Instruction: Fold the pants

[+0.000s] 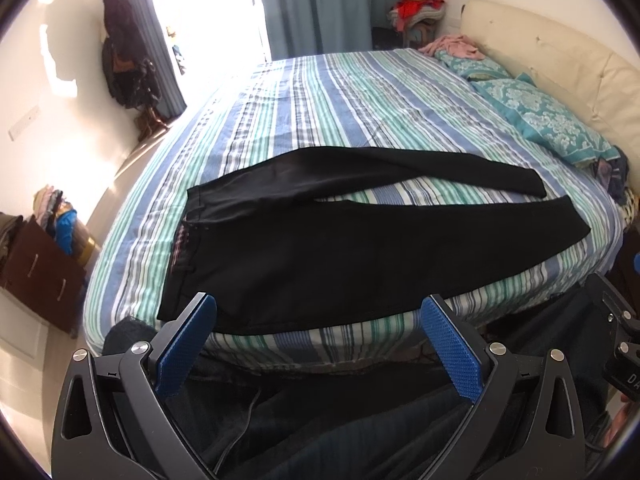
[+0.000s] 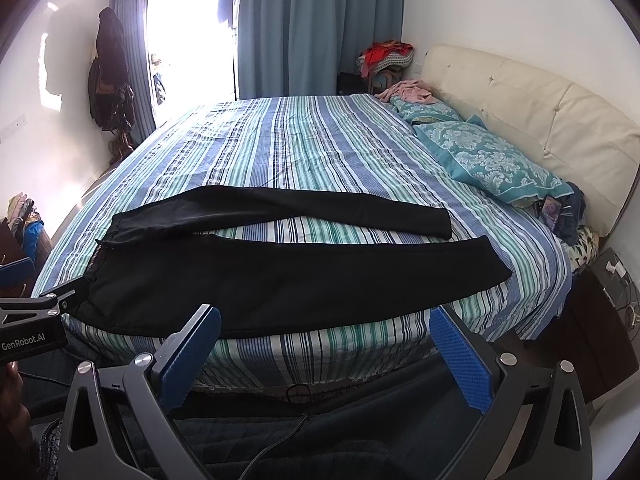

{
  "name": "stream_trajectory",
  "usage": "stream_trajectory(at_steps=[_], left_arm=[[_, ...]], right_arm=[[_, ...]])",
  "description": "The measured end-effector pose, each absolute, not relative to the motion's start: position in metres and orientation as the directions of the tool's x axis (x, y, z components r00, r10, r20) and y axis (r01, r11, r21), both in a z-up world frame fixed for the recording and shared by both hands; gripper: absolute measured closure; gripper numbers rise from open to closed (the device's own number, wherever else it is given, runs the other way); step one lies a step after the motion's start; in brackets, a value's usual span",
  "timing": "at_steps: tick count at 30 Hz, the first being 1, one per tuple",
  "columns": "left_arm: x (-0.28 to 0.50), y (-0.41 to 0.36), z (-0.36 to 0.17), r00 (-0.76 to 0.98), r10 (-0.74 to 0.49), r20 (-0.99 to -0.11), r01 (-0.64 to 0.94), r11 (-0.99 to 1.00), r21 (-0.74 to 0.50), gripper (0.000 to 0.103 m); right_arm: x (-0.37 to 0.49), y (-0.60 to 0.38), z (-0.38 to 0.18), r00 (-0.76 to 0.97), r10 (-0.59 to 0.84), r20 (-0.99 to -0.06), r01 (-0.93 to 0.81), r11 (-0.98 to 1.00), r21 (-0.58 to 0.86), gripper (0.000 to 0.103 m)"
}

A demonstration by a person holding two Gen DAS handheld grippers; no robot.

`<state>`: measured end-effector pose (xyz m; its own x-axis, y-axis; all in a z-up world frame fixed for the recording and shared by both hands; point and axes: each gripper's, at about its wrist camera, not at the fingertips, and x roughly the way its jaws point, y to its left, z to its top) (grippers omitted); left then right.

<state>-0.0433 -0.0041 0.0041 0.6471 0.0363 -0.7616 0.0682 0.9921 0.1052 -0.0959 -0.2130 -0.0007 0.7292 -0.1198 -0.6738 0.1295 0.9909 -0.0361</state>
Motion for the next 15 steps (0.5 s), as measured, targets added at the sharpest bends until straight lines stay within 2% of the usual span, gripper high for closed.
stream_trajectory(at_steps=[15], left_arm=[[-0.0419, -0.0073, -0.0018, 0.631, 0.027, -0.775, 0.085, 0.991, 0.104, 0.001]], right_arm=[[-0.1016, -0.2171, 0.0015, 0.756, -0.094, -0.648, 0.13, 0.991, 0.007, 0.0]])
